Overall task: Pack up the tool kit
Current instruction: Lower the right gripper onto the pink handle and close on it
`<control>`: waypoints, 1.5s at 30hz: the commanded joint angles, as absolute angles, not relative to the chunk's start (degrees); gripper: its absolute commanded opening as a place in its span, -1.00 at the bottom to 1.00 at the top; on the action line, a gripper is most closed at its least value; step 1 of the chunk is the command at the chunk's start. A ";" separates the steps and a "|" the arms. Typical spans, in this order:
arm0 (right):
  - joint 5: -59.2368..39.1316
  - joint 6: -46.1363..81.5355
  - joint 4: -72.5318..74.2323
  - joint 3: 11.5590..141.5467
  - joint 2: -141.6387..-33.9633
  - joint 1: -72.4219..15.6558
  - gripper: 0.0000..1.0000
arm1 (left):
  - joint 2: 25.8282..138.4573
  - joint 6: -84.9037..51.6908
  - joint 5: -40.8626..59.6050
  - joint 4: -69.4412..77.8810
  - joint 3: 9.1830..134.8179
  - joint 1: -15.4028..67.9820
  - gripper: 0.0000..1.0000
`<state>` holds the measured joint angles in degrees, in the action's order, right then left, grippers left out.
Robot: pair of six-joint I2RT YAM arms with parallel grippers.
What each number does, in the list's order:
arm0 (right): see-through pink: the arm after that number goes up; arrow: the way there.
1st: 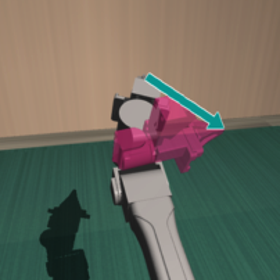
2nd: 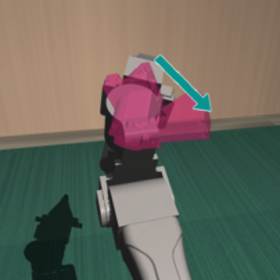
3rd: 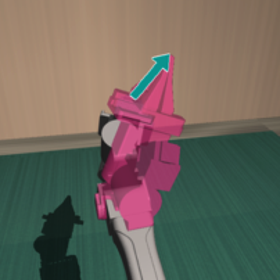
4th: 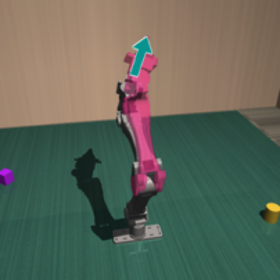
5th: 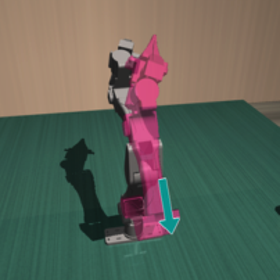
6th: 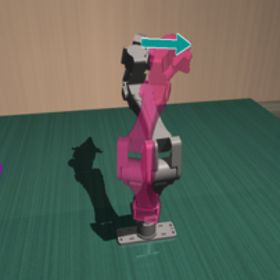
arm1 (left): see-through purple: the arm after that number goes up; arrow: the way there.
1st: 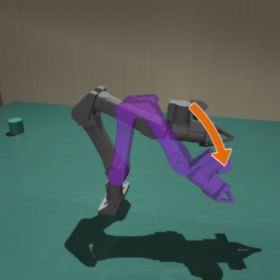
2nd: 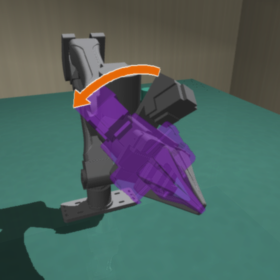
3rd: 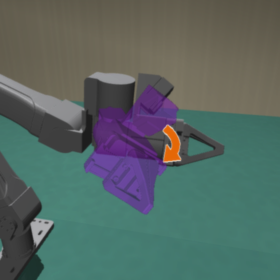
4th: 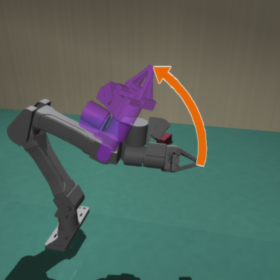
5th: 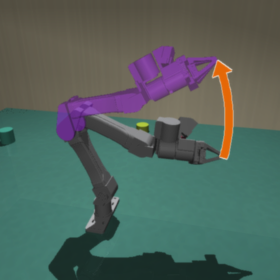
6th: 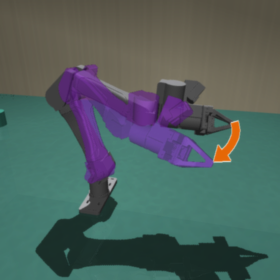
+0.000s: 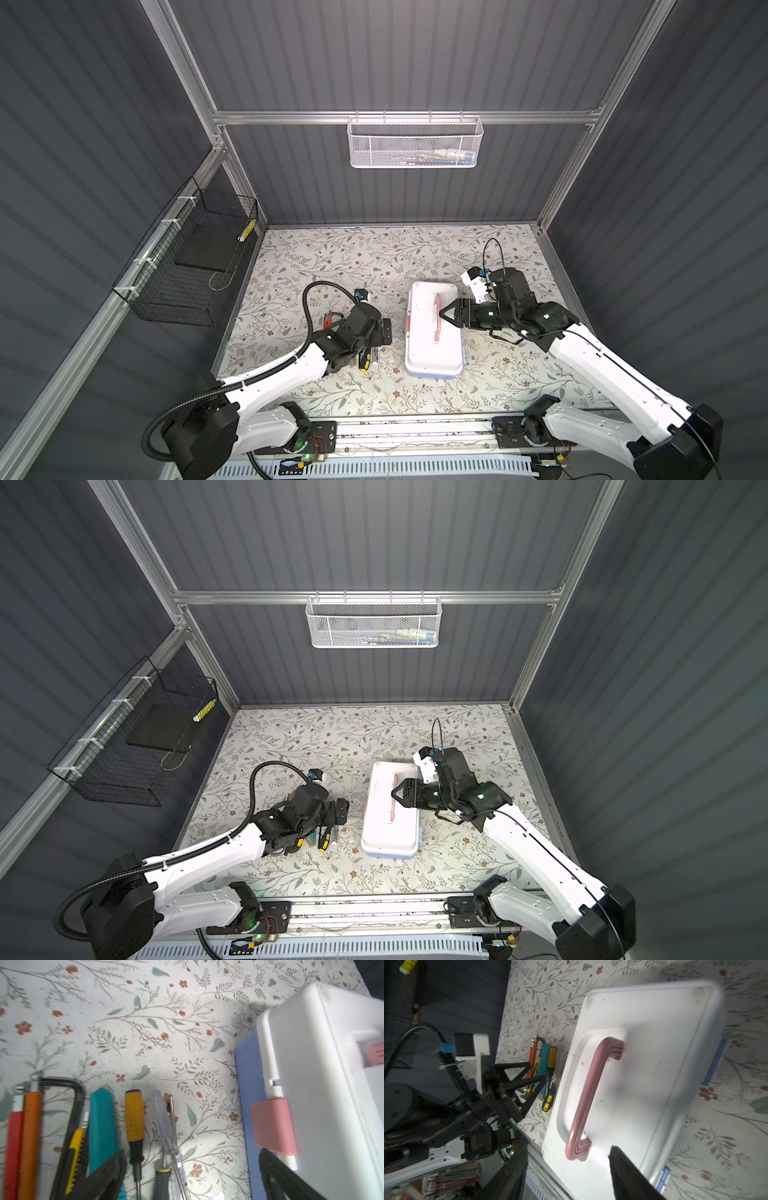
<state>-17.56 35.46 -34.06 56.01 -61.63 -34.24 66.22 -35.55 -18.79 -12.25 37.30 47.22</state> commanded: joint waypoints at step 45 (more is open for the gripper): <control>13.54 49.61 -49.48 68.67 -83.52 -50.55 -0.52 | 57.22 -30.21 -12.59 -11.58 32.07 47.42 0.99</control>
